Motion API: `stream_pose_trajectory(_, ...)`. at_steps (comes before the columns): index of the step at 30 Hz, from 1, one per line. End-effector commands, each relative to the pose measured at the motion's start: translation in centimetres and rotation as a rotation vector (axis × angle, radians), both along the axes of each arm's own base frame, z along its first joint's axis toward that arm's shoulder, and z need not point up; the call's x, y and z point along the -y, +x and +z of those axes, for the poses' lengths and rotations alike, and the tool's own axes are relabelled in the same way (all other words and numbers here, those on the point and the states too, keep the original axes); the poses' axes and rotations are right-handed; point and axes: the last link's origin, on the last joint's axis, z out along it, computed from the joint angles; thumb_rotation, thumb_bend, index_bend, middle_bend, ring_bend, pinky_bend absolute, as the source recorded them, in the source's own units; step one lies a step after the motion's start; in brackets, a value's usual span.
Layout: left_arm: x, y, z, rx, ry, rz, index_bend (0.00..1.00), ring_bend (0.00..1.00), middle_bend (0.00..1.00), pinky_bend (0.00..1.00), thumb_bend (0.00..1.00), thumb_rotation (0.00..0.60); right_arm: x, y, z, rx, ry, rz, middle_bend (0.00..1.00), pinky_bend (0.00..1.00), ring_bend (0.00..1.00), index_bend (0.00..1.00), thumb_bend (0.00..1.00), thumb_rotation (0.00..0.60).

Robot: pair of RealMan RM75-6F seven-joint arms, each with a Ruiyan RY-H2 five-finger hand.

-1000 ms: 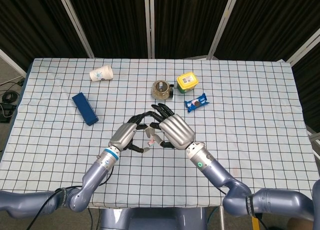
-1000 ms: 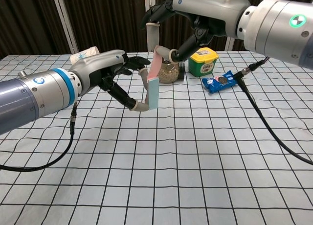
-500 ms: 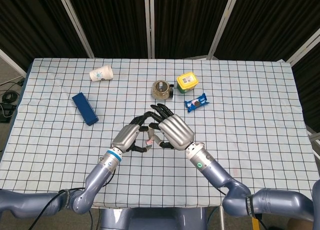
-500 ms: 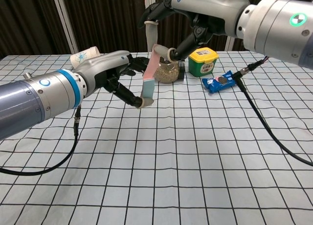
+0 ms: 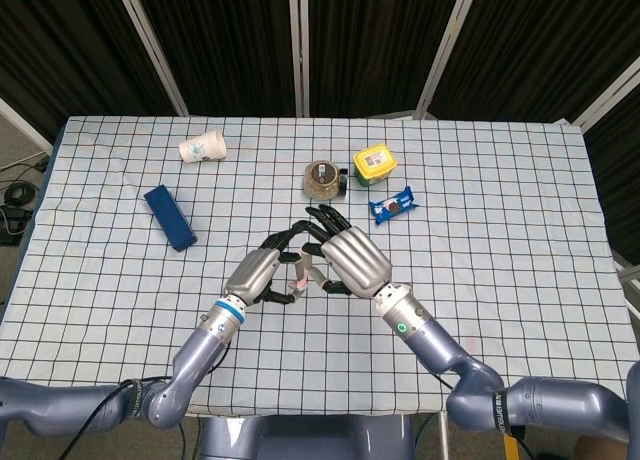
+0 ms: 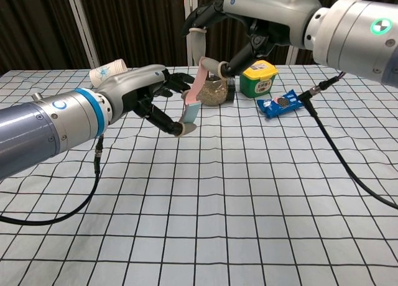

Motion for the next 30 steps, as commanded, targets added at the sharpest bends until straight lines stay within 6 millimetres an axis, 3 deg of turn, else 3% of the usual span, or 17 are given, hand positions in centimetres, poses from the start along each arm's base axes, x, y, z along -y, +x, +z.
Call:
stream_pose_trajectory(1,0.0,0.1,0.0,0.006,-0.002,0.005,0.65,0.0,0.0,0.0,0.56,0.6,0.0,0.0,-0.1,0.0,0.003,0.0,0.17,0.0,0.0,0.72,0.44,0.6)
stream_pose_trajectory(5,0.0,0.0,-0.1,0.009,0.003,0.017,0.7,0.0,0.0,0.0,0.61,0.6,-0.1,-0.1,-0.2,0.0,0.006,0.0,0.17,0.0,0.0,0.72,0.43,0.6)
stream_pose_trajectory(19,-0.4,-0.6,-0.4,0.004,0.006,0.056,0.74,0.0,0.0,0.0,0.63,0.6,0.2,-0.4,0.3,0.003,-0.002,0.002,0.17,0.0,0.0,0.72,0.43,0.6)
stream_pose_trajectory(30,-1.1,-2.7,-0.1,-0.022,0.015,0.096,0.74,0.0,0.0,0.0,0.62,0.6,0.6,-1.5,2.2,0.01,-0.038,0.001,0.17,0.0,0.0,0.73,0.43,0.6)
